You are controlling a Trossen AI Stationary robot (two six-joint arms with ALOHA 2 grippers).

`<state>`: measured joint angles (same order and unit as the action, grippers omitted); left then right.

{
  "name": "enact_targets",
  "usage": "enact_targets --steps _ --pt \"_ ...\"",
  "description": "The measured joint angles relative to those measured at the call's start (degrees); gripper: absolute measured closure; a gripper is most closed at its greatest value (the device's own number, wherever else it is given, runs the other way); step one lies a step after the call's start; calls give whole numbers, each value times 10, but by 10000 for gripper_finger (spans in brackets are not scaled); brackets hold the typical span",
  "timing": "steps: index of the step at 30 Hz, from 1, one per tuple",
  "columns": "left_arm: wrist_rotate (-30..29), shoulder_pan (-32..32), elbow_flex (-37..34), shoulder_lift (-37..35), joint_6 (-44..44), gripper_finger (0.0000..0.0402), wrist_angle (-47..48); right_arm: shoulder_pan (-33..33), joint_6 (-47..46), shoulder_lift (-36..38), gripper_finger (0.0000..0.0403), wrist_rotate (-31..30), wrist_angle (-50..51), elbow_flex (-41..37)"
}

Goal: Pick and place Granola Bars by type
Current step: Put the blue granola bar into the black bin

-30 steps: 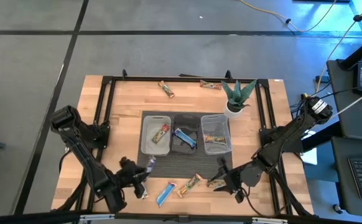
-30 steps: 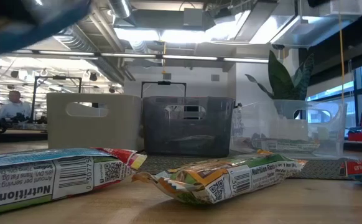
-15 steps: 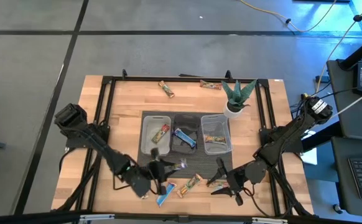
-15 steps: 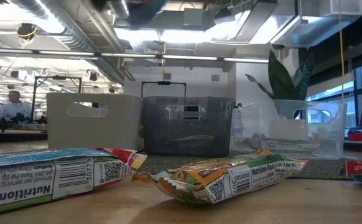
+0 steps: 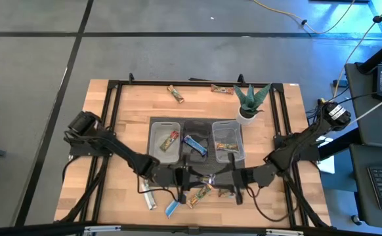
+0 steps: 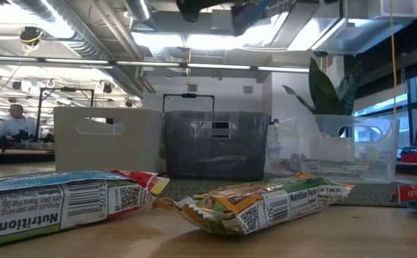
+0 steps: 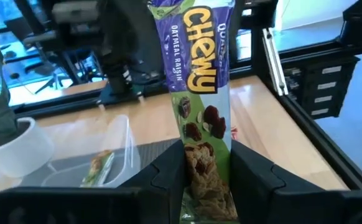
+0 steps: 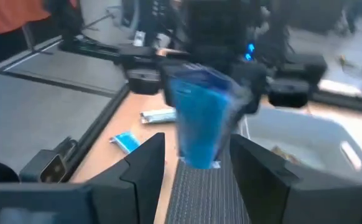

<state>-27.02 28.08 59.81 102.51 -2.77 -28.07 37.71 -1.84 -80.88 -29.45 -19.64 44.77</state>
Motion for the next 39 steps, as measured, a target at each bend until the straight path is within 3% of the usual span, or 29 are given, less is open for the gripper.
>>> enact_targets --steps 16,25,29,39 --pt "-18 -10 0 3 -34 300 -22 -27 -24 0 213 28 8 0" --pt "-18 -11 0 3 -36 300 -38 -29 -18 0 125 24 -1 0" --pt "-18 -13 0 3 -36 300 -40 -29 -9 0 104 18 -8 0" --pt "-40 -17 0 3 -36 300 -39 -44 -27 -23 119 21 -65 0"
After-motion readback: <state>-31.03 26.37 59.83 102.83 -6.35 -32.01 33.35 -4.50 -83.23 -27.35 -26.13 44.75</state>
